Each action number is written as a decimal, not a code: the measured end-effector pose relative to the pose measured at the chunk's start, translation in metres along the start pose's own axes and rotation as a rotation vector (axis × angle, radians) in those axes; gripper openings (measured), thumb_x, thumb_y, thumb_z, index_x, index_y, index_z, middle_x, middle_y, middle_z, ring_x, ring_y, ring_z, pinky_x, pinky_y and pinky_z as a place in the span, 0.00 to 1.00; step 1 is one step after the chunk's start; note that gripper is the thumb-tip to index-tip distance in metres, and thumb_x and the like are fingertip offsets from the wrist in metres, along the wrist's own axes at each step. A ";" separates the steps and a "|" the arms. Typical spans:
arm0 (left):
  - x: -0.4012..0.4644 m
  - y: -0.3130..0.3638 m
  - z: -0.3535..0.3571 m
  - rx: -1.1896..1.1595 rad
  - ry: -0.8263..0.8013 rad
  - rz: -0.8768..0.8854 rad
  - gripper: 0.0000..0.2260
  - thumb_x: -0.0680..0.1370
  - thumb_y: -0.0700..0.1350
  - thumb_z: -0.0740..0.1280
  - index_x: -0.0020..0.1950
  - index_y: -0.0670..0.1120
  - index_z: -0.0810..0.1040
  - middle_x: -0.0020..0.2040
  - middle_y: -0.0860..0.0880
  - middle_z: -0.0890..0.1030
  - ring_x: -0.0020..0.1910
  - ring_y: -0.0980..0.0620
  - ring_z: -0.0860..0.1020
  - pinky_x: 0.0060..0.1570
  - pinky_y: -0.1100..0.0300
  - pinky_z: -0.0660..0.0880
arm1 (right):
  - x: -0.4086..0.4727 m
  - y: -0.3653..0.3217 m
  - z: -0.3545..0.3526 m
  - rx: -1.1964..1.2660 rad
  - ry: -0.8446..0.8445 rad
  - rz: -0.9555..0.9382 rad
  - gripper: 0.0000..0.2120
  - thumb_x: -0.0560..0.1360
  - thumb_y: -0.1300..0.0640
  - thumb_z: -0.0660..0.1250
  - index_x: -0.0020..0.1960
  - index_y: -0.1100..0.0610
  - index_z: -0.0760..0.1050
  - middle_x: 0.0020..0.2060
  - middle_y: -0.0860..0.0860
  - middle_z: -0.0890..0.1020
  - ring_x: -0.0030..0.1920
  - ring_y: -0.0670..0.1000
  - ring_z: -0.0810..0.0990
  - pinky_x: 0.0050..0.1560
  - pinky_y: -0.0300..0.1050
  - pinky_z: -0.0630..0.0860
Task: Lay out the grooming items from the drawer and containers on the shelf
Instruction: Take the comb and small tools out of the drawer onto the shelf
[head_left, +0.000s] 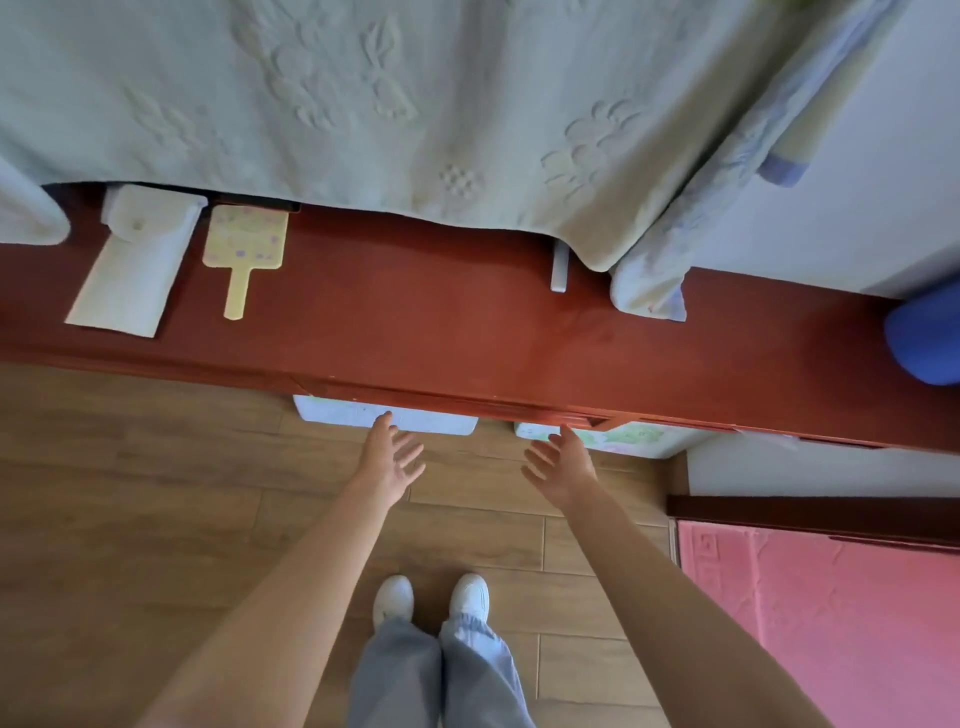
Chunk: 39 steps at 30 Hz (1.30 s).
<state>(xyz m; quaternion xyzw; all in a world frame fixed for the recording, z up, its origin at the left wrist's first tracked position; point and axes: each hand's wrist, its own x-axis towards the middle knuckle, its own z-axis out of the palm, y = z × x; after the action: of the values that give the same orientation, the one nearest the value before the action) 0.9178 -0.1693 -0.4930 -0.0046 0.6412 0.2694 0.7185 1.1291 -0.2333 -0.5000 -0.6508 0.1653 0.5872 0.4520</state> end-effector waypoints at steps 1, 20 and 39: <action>0.011 0.000 0.003 -0.080 -0.017 -0.020 0.22 0.81 0.54 0.58 0.72 0.43 0.65 0.67 0.43 0.72 0.65 0.42 0.72 0.65 0.45 0.67 | 0.010 -0.001 0.004 0.136 -0.031 0.043 0.21 0.81 0.45 0.54 0.68 0.57 0.65 0.60 0.56 0.74 0.61 0.57 0.74 0.64 0.55 0.67; 0.060 -0.011 0.023 -0.404 -0.178 -0.037 0.35 0.78 0.68 0.49 0.75 0.45 0.60 0.73 0.43 0.65 0.70 0.42 0.68 0.69 0.46 0.63 | 0.057 0.026 0.022 0.575 -0.219 0.072 0.25 0.81 0.42 0.42 0.66 0.56 0.66 0.69 0.53 0.70 0.69 0.52 0.69 0.65 0.59 0.62; -0.001 -0.118 -0.085 -0.480 -0.103 -0.145 0.29 0.80 0.62 0.49 0.73 0.45 0.64 0.72 0.41 0.67 0.72 0.42 0.65 0.70 0.44 0.61 | -0.021 0.149 -0.057 0.625 -0.117 0.146 0.28 0.81 0.42 0.41 0.71 0.55 0.64 0.69 0.52 0.70 0.70 0.51 0.67 0.67 0.58 0.61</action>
<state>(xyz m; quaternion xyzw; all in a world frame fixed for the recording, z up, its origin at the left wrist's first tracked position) 0.8865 -0.3003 -0.5470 -0.2074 0.5196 0.3613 0.7460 1.0478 -0.3645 -0.5452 -0.4321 0.3575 0.5755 0.5953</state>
